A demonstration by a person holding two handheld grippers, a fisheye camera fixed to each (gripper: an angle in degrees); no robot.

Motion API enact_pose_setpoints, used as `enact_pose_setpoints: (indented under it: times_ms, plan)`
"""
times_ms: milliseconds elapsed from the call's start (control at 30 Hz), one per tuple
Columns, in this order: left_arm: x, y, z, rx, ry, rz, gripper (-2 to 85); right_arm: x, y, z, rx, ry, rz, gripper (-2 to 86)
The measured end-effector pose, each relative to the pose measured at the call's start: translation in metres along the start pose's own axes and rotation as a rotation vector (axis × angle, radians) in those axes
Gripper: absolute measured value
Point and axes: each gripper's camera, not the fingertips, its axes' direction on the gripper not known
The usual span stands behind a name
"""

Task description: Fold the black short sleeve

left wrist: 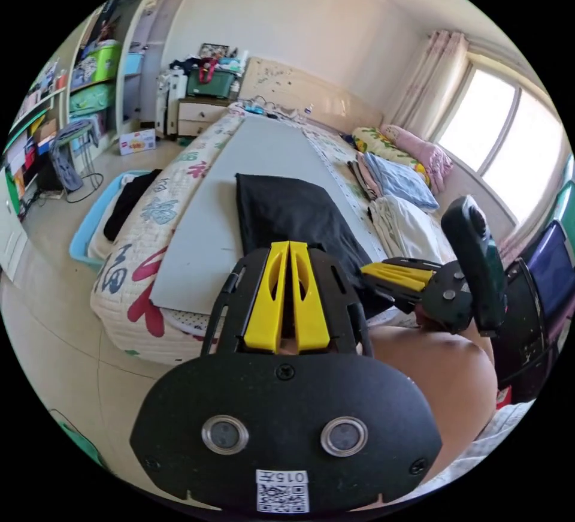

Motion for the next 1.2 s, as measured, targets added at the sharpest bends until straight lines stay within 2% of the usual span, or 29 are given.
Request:
enact_pose_setpoints:
  times_ms: [167, 300, 467, 567, 733, 1000, 1100, 1200]
  plan:
    - [-0.029, 0.024, -0.017, -0.044, 0.006, 0.019, -0.8, 0.023, -0.006, -0.010, -0.005, -0.099, -0.052, -1.0]
    - [-0.031, 0.039, -0.009, -0.097, 0.142, 0.068, -0.8, 0.040, -0.010, -0.028, 0.018, -0.090, -0.086, -1.0]
    - [-0.006, 0.038, 0.001, -0.117, 0.249, 0.143, -0.8, 0.053, -0.017, -0.049, -0.004, -0.065, -0.109, -0.7]
    - [0.017, 0.033, 0.005, -0.114, 0.252, 0.207, -0.8, 0.071, -0.016, -0.061, 0.013, -0.096, -0.059, -0.7]
    - [0.057, 0.017, 0.009, -0.109, 0.363, 0.296, -0.8, 0.097, -0.017, -0.083, 0.032, -0.129, 0.008, -0.9]
    - [0.075, 0.033, 0.021, -0.164, 0.356, 0.331, -0.8, 0.106, -0.033, -0.116, 0.004, -0.083, -0.064, -0.8]
    - [0.077, 0.039, 0.023, -0.179, 0.365, 0.319, -0.8, 0.118, -0.037, -0.129, 0.018, -0.123, 0.013, -0.7]
    - [0.078, 0.041, 0.025, -0.184, 0.361, 0.323, -0.8, 0.116, -0.049, -0.142, -0.003, -0.096, -0.001, -0.6]
